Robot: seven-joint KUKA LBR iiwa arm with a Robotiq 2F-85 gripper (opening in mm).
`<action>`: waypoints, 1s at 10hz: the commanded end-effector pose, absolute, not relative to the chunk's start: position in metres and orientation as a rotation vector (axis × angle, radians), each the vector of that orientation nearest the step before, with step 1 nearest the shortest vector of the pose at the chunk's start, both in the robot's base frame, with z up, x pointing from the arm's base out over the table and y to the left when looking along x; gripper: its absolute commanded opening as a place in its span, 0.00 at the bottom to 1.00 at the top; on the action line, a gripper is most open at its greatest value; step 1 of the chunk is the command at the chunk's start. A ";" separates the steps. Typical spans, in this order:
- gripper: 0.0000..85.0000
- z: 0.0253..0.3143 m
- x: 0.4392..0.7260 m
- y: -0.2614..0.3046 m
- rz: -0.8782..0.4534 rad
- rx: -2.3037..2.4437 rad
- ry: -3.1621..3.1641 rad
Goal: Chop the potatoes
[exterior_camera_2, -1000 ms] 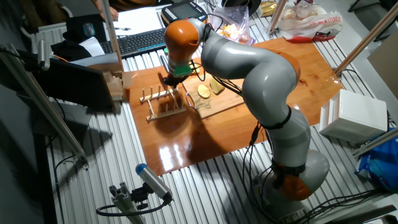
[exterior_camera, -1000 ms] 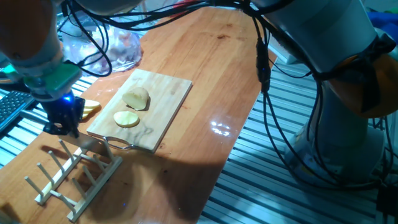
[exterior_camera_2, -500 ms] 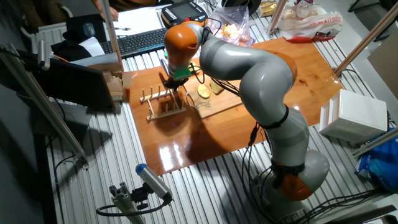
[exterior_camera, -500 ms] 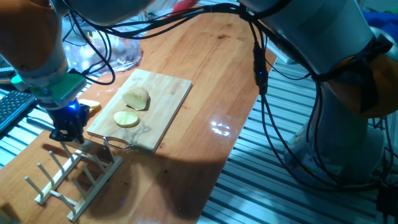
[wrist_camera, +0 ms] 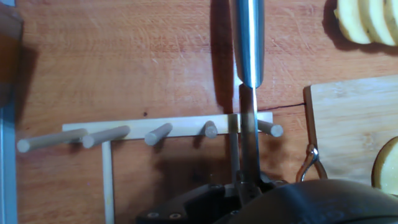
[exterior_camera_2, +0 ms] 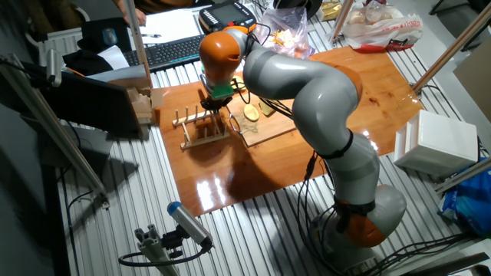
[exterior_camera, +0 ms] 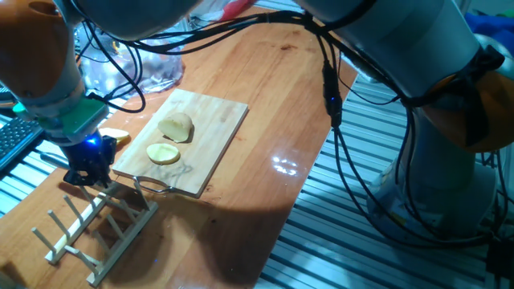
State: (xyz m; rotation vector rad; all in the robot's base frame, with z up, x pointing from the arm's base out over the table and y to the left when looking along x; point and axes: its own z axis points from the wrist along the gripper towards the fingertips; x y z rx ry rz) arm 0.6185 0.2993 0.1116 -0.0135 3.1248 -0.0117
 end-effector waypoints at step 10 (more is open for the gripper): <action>0.40 0.109 0.618 0.299 -0.099 -0.015 3.146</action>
